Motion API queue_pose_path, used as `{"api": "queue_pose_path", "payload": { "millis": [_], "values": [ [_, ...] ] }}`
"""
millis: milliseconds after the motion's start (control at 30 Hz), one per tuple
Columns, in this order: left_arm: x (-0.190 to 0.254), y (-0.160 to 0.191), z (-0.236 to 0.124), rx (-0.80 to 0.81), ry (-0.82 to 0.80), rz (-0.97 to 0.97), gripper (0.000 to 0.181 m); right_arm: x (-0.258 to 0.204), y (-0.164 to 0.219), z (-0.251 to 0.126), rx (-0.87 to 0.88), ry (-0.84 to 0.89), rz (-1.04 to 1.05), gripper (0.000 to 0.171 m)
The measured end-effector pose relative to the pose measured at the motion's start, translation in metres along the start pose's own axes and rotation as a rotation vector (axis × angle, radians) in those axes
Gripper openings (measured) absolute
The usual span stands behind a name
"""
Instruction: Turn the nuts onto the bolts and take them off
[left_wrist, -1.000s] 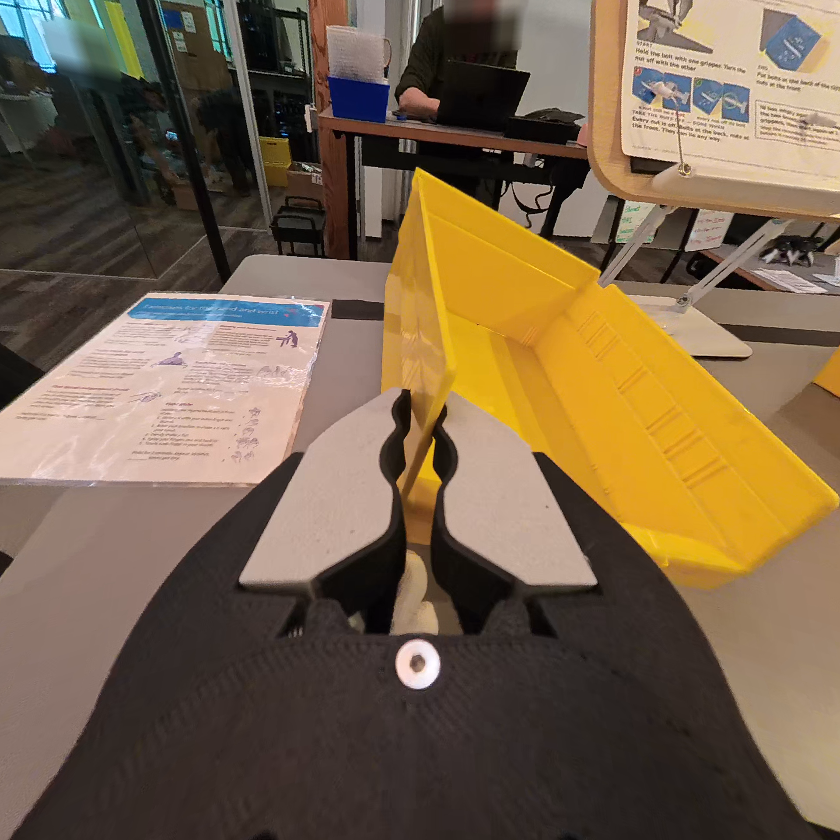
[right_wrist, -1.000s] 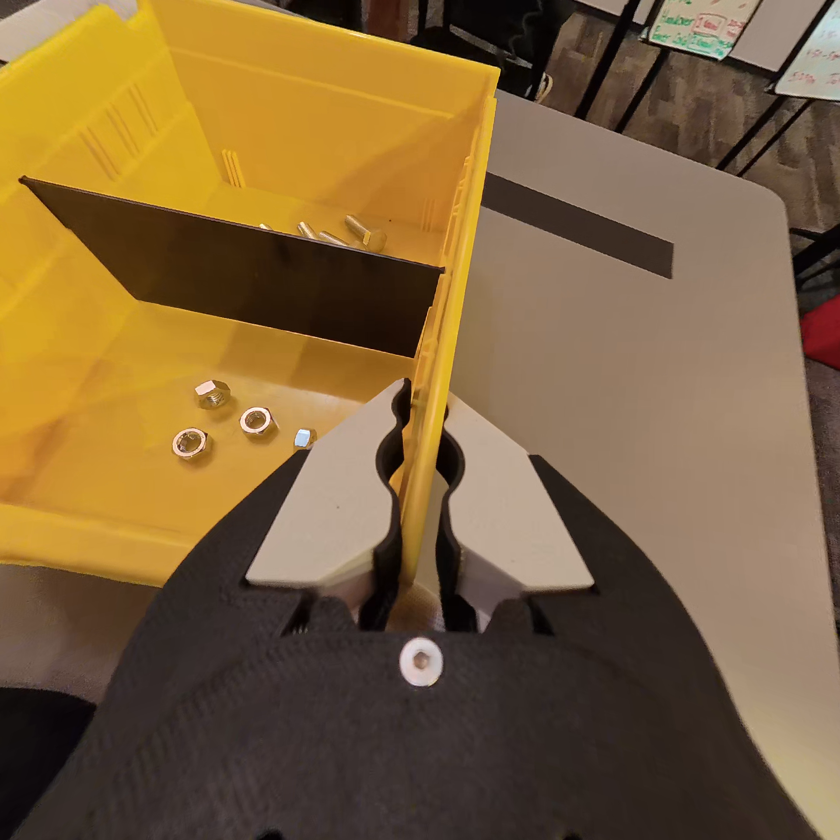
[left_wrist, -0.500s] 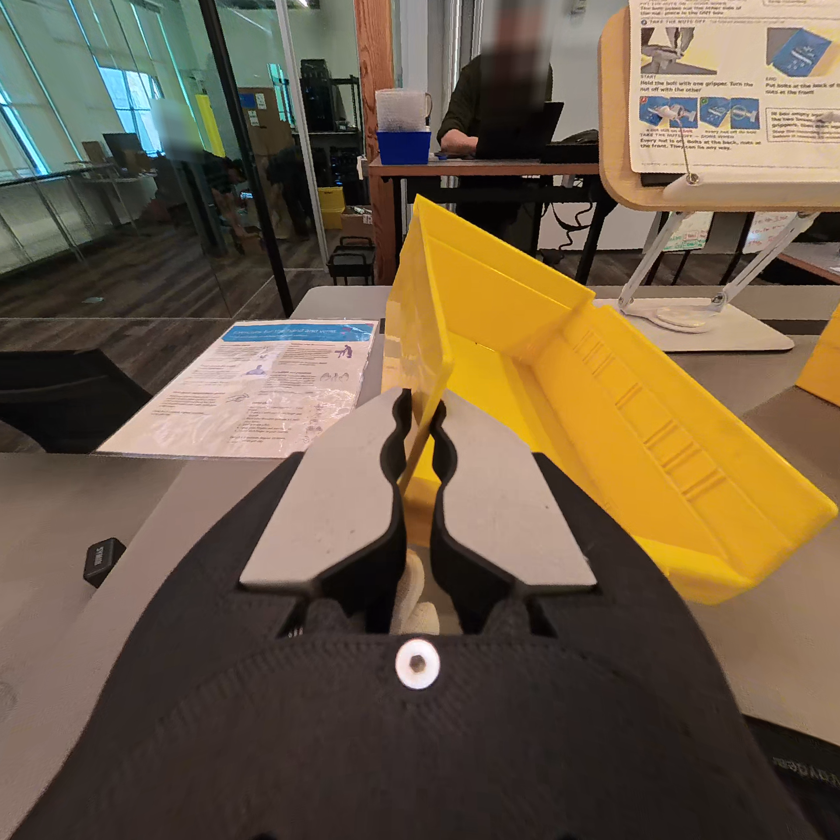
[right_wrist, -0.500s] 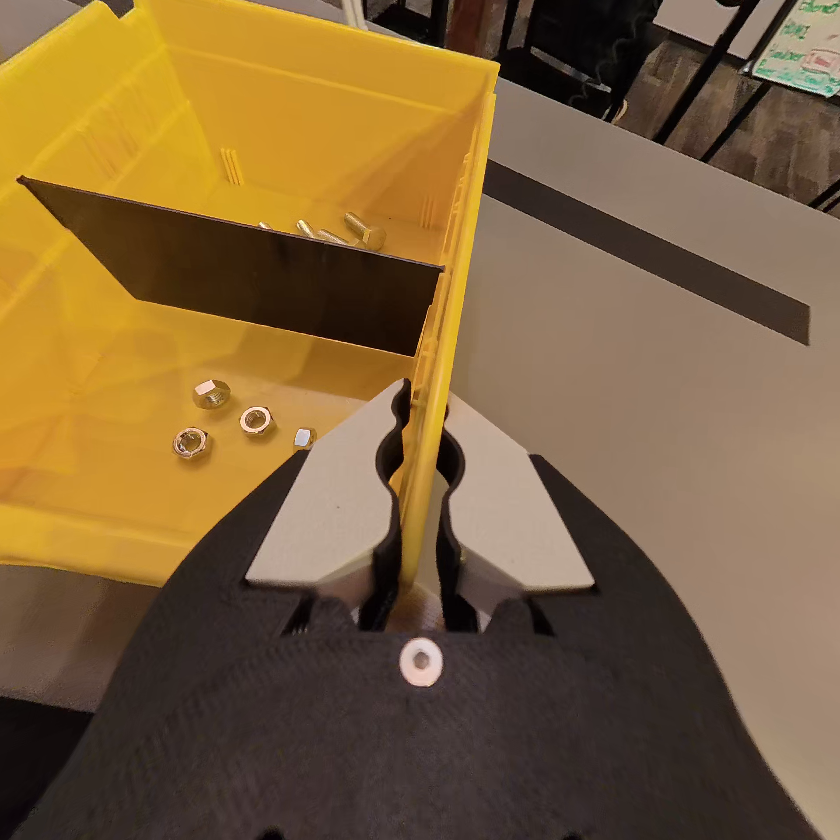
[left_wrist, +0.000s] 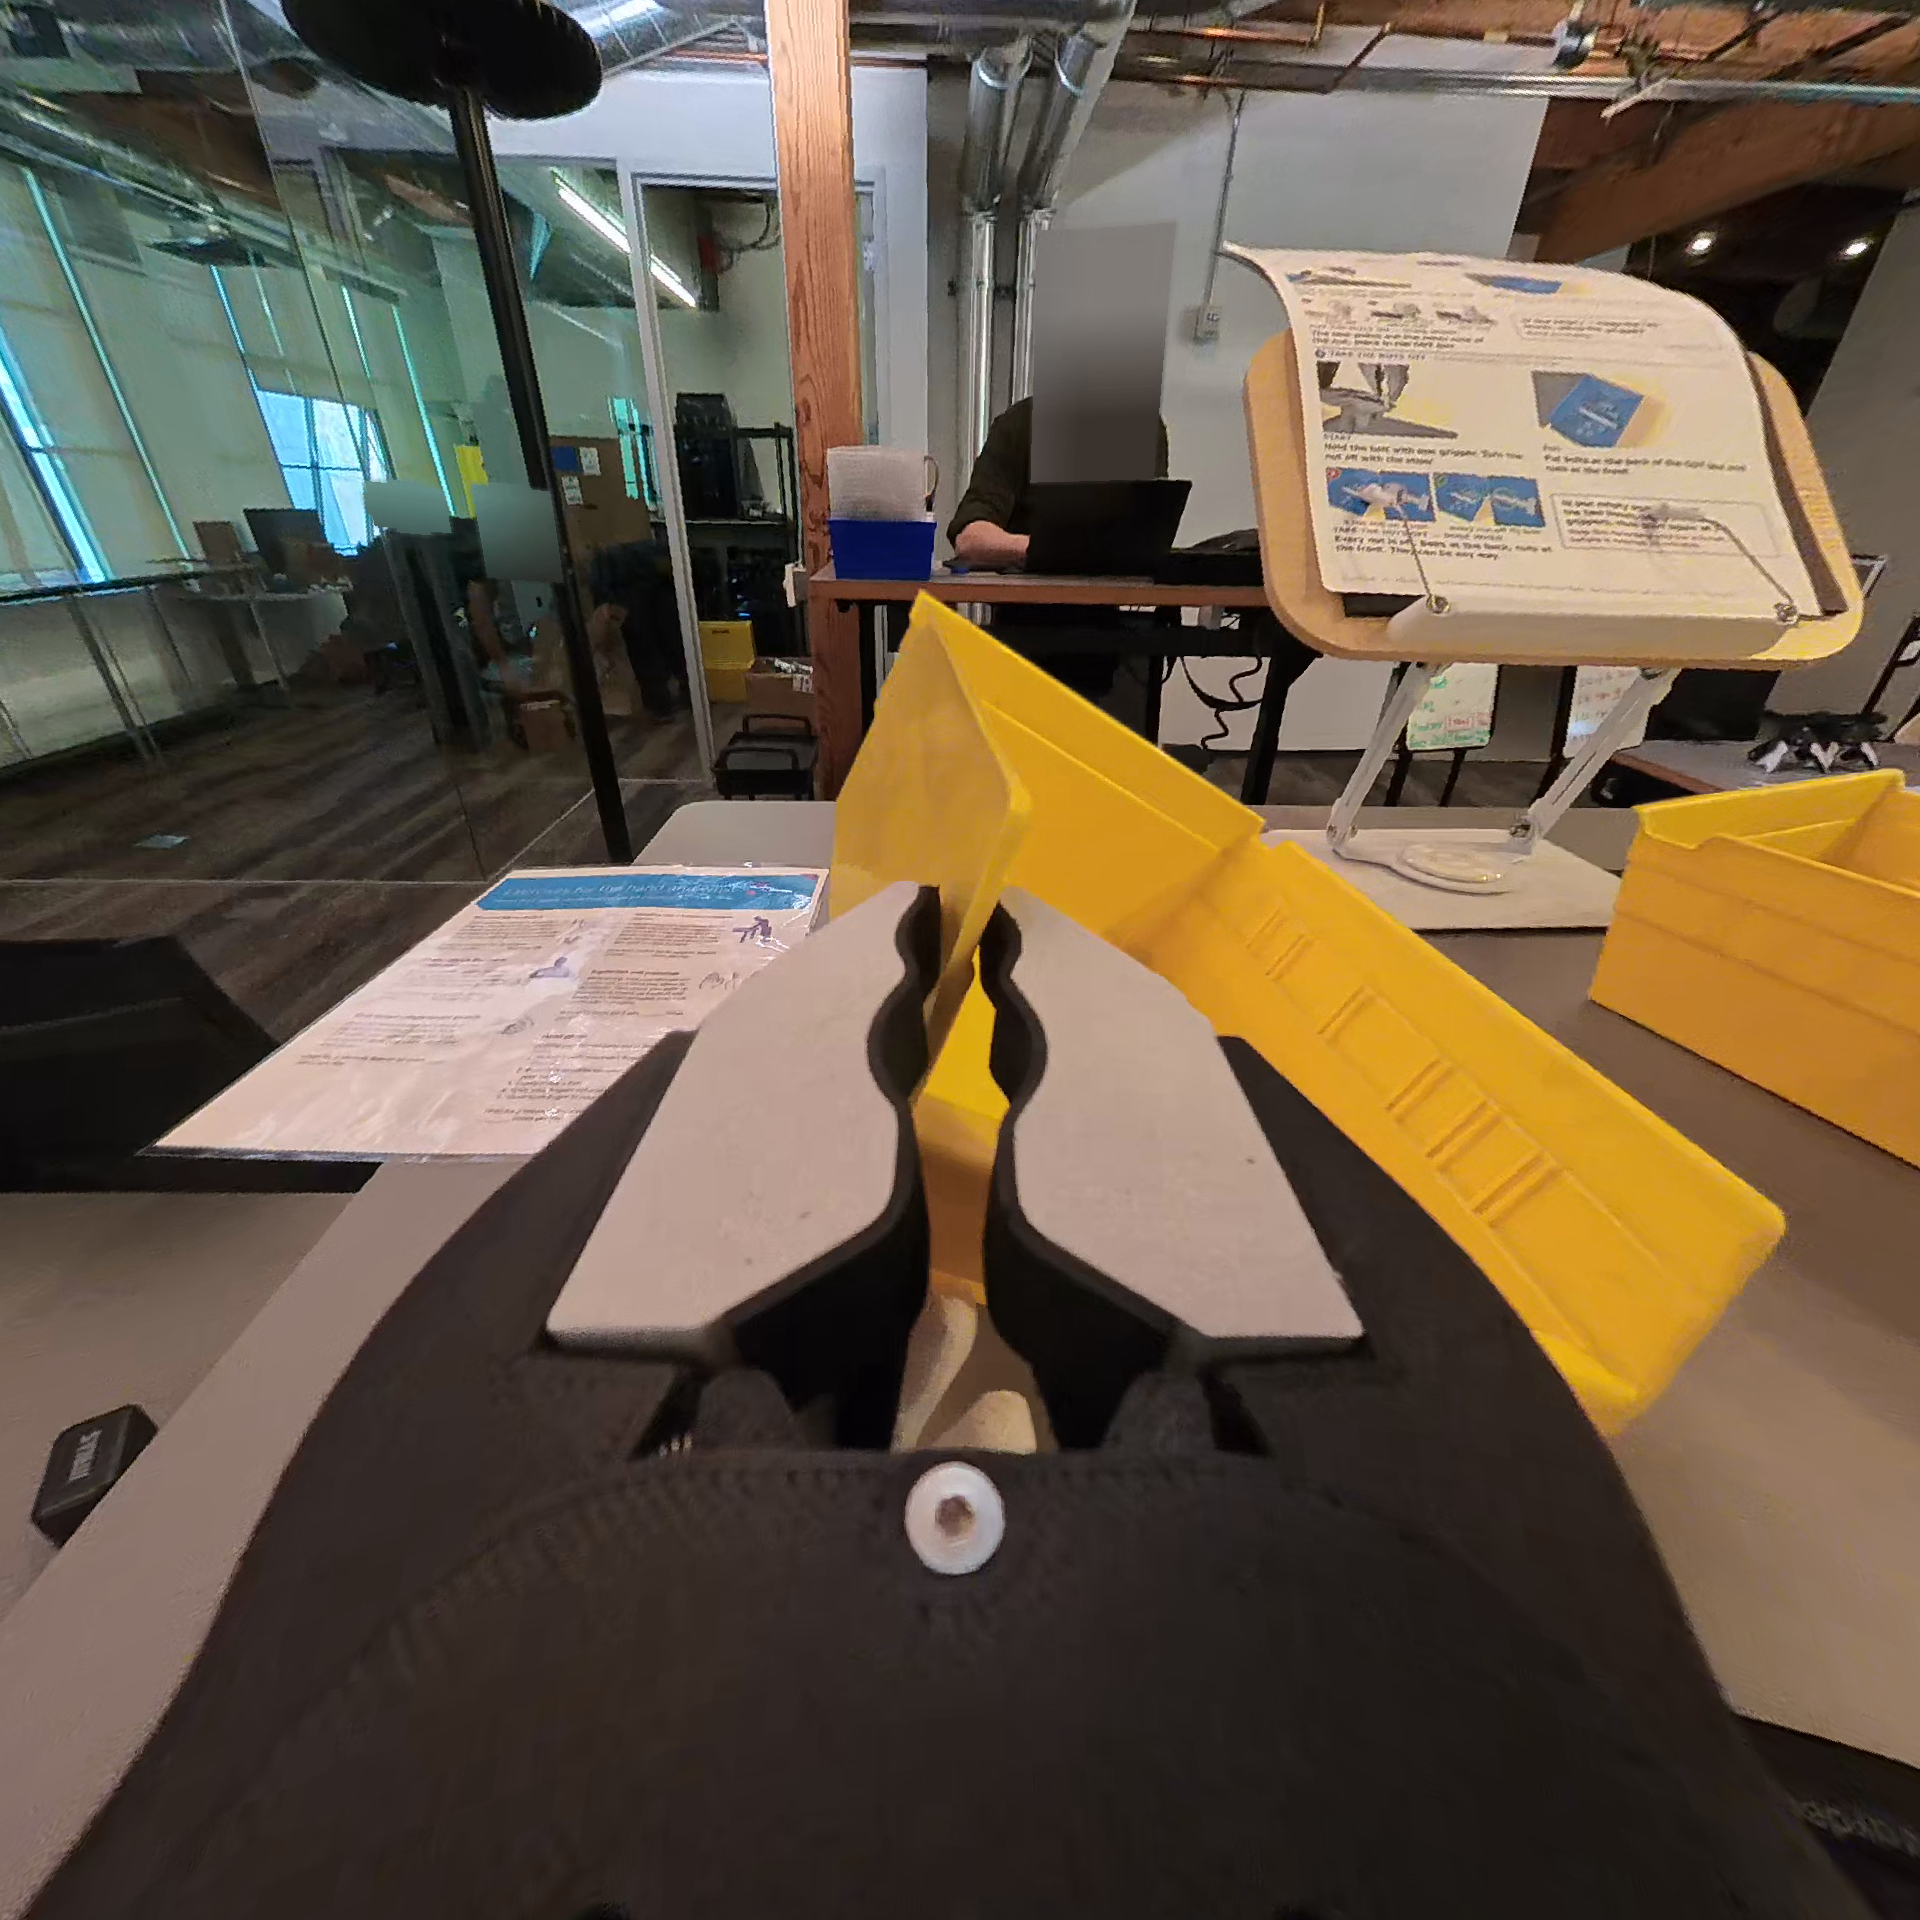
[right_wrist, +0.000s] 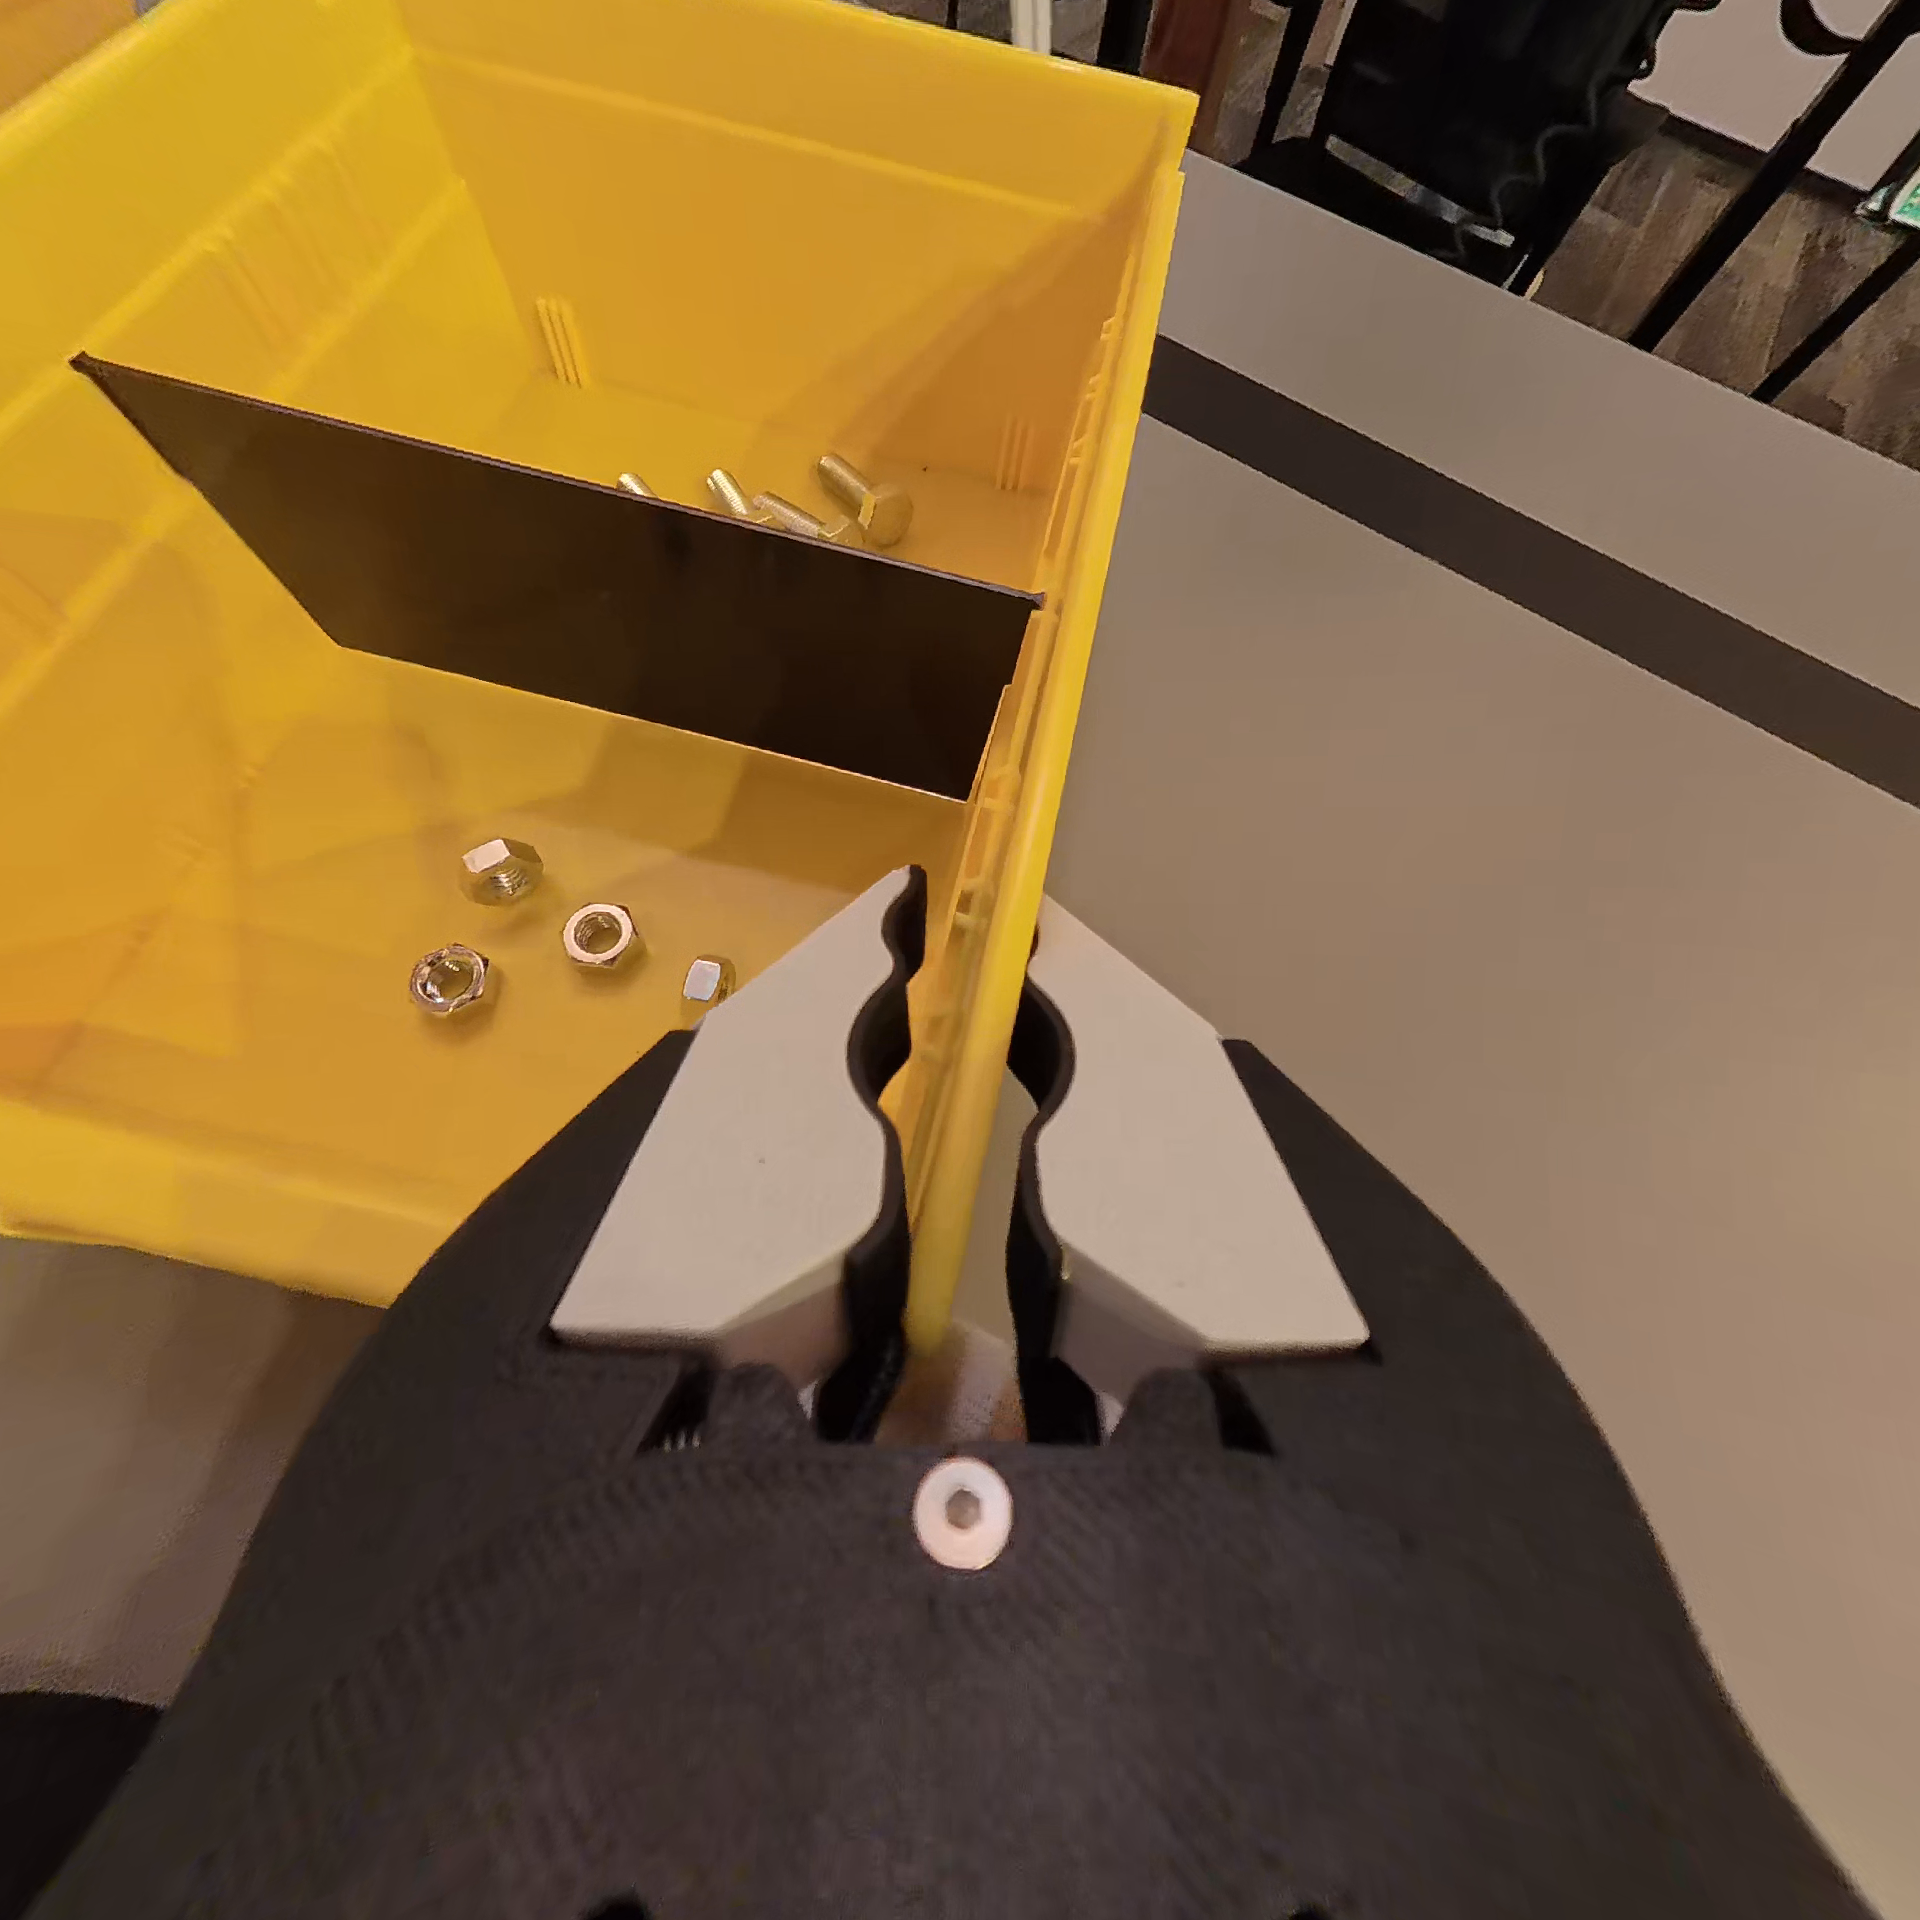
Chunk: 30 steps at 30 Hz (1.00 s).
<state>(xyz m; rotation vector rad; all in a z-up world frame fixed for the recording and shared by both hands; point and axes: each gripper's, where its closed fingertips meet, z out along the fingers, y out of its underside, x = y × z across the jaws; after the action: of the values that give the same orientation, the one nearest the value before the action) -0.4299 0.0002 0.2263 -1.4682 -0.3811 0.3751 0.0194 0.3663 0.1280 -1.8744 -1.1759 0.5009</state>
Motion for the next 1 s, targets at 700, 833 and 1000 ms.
{"api": "queue_pose_path", "payload": {
  "millis": [700, 833, 1000],
  "values": [
    [0.005, -0.01, -0.016, 0.078, 0.034, -0.003, 0.007, -0.014, -0.013, -0.005, -0.004, -0.079, -0.012, 0.012],
    [0.009, -0.008, -0.02, 0.068, 0.05, 0.005, 0.007, -0.02, -0.015, -0.002, -0.008, -0.084, -0.025, 0.01],
    [0.015, 0.003, -0.028, 0.025, 0.053, -0.045, 0.007, -0.022, -0.017, 0.0, -0.008, -0.087, -0.035, 0.01]
  ]
}}
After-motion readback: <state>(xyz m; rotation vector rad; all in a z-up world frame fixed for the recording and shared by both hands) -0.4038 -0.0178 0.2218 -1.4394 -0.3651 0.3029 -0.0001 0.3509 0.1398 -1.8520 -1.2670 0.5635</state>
